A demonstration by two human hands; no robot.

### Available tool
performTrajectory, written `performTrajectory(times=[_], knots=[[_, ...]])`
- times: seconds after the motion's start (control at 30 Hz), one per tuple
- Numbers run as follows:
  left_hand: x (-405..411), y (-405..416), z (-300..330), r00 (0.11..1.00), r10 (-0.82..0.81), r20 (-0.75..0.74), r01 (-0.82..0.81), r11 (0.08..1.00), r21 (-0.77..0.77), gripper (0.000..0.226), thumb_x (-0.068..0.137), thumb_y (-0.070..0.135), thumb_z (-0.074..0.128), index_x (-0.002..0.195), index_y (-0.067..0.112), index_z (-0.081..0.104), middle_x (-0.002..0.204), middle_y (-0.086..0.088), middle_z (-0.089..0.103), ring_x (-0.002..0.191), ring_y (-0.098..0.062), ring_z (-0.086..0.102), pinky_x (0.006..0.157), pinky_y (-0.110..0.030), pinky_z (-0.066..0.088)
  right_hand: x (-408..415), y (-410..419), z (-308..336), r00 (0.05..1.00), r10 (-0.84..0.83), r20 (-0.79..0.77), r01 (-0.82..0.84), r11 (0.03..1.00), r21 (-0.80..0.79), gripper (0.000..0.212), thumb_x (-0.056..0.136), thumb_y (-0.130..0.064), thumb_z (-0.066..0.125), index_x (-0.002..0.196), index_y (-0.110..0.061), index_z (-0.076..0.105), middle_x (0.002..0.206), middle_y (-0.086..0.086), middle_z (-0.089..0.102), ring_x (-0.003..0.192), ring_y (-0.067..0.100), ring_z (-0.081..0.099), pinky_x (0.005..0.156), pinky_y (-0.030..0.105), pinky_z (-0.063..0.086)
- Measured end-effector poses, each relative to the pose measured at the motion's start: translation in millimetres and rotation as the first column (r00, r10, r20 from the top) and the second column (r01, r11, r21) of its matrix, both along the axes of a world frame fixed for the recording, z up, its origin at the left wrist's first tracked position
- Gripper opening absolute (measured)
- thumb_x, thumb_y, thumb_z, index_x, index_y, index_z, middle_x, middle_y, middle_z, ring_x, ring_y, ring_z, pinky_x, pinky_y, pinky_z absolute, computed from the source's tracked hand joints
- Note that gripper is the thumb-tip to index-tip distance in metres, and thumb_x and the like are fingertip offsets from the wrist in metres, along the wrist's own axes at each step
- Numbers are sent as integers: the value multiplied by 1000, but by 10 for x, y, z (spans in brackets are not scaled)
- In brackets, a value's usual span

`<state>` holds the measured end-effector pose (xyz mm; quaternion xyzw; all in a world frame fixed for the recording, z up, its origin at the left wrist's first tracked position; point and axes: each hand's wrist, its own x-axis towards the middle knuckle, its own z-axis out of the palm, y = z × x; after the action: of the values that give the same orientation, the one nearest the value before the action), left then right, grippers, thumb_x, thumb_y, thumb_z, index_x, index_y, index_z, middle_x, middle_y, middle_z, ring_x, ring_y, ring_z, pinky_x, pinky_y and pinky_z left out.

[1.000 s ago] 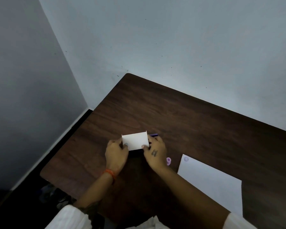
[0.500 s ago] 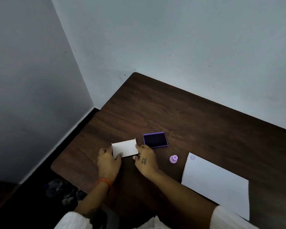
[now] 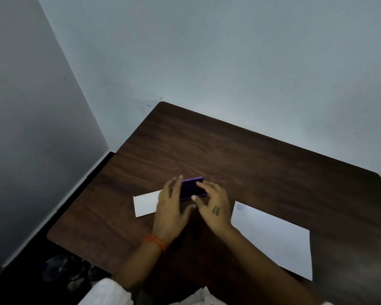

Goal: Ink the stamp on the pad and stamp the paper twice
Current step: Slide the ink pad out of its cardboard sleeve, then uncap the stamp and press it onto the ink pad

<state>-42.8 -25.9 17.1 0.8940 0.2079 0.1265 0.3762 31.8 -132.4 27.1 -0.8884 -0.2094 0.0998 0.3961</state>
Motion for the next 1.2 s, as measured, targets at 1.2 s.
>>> performTrajectory(times=[1.2], knots=[[192,-306,-52,983,-184,7,174,916,-362,29,75,17,74,103,16,67,100,2,70,91,-2,63,82,-16,50,143,-619,-19,666,-57,-744,381,883,274,25,84,-7,64,108,-3,62,109,18,66,97,27,64,81,30,56]])
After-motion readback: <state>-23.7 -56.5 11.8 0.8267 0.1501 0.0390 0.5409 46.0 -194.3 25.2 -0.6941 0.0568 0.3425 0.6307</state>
